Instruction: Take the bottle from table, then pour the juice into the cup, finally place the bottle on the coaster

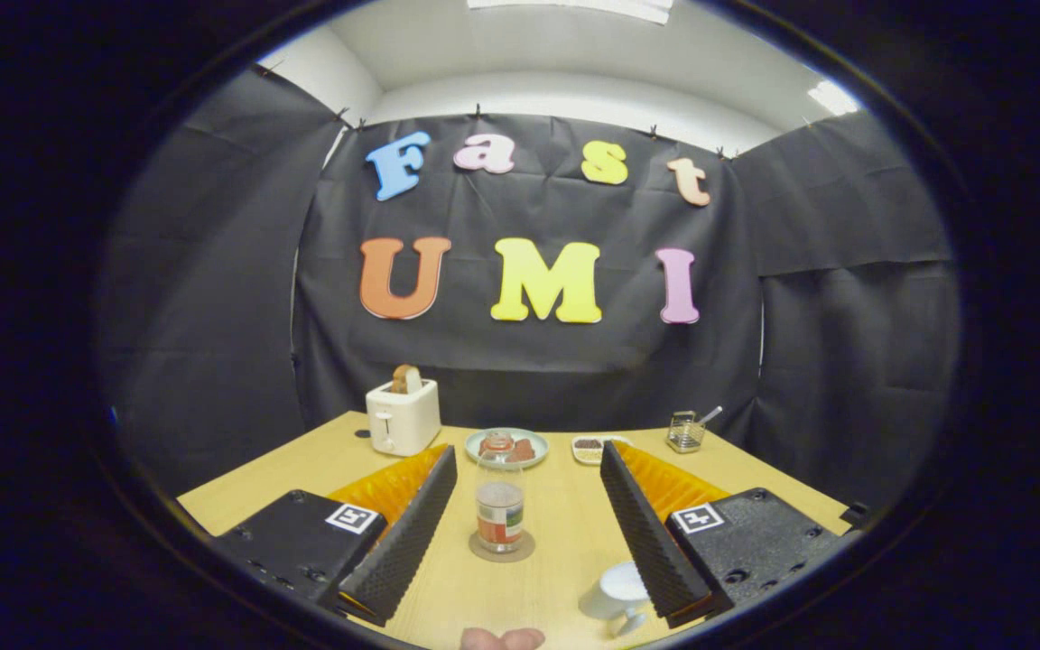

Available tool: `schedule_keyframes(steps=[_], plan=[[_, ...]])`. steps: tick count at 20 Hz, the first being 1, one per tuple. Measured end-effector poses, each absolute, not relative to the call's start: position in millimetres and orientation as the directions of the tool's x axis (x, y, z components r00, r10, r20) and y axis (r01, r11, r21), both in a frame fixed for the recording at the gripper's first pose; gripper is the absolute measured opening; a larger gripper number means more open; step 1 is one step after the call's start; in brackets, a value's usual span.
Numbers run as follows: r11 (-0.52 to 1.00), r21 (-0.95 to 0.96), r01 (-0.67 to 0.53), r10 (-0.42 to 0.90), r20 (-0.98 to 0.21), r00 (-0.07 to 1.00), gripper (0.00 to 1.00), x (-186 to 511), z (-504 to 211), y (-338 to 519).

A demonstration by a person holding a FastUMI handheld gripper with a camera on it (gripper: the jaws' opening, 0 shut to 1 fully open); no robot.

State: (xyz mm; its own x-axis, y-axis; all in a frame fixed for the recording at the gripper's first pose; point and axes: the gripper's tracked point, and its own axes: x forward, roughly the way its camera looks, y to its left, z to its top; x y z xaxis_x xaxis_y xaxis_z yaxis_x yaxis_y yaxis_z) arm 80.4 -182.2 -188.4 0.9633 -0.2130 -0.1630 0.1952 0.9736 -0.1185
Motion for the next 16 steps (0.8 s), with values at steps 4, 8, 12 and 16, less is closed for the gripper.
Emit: schedule_keyframes(steps=[4, 8, 12, 16], plan=[[0.976, -0.09, 0.198, -0.207, -0.109, 0.972, 1.0, 20, -146, -175], [0.975, -0.112, 0.192, -0.201, -0.071, 0.977, 1.0, -27, -100, -161], [0.979, -0.057, 0.194, -0.197, -0.05, 0.979, 1.0, -61, -76, -144], [0.98, -0.063, 0.19, -0.193, -0.048, 0.98, 1.0, -80, -65, -137]])
